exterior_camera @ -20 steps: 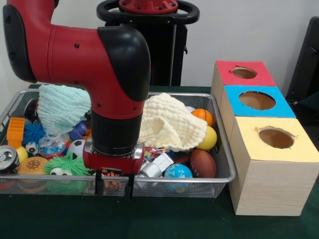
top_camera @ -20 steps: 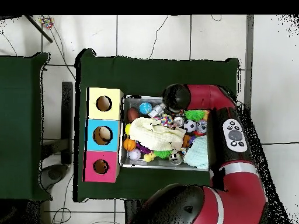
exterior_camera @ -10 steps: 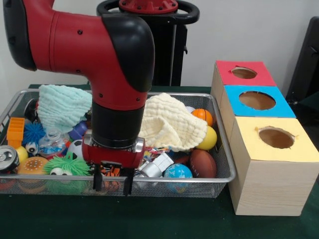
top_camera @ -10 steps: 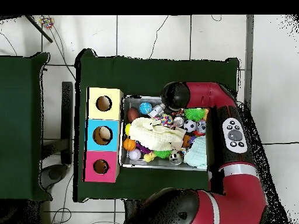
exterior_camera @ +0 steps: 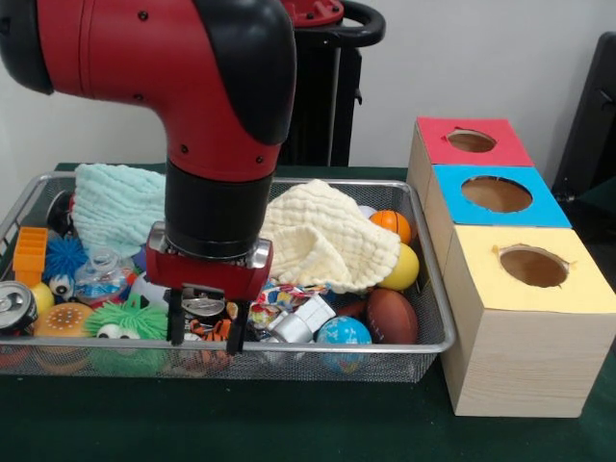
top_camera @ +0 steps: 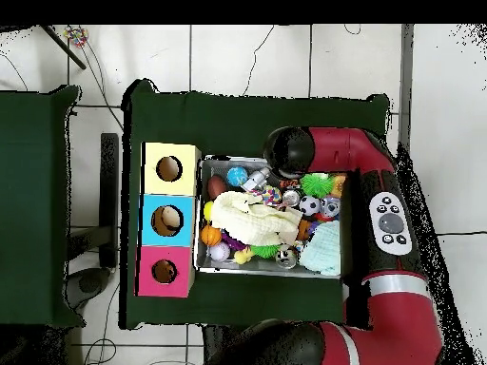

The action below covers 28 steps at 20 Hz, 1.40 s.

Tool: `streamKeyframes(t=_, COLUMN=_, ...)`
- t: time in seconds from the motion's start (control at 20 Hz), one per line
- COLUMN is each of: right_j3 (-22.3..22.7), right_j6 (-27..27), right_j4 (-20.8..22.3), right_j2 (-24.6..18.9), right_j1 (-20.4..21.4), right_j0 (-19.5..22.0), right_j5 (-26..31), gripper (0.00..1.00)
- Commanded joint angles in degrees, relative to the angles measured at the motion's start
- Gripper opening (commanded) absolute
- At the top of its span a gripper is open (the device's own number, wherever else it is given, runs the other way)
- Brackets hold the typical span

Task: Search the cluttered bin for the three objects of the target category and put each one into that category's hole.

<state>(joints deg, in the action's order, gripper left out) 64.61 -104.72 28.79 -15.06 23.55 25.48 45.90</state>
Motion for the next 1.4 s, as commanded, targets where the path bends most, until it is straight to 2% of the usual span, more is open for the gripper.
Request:
streamKeyframes(t=0.05, right_j3=3.4, right_j6=4.8, right_j4=-2.2, right_j2=-1.2, right_j1=2.9, right_j0=0.6, right_j5=7.5, gripper=1.0)
streamKeyframes(t=0.75, right_j3=5.4, right_j6=6.8, right_j4=-3.4, right_j2=-2.1, right_j1=4.1, right_j0=2.1, right_j5=7.3, gripper=1.0)
streamKeyframes(t=1.15, right_j3=7.4, right_j6=7.6, right_j4=-3.0, right_j2=-2.7, right_j1=4.1, right_j0=3.5, right_j5=3.3, gripper=1.0)
streamKeyframes(t=1.4, right_j3=7.5, right_j6=7.9, right_j4=-3.1, right_j2=-3.1, right_j1=4.3, right_j0=3.9, right_j5=3.7, gripper=1.0)
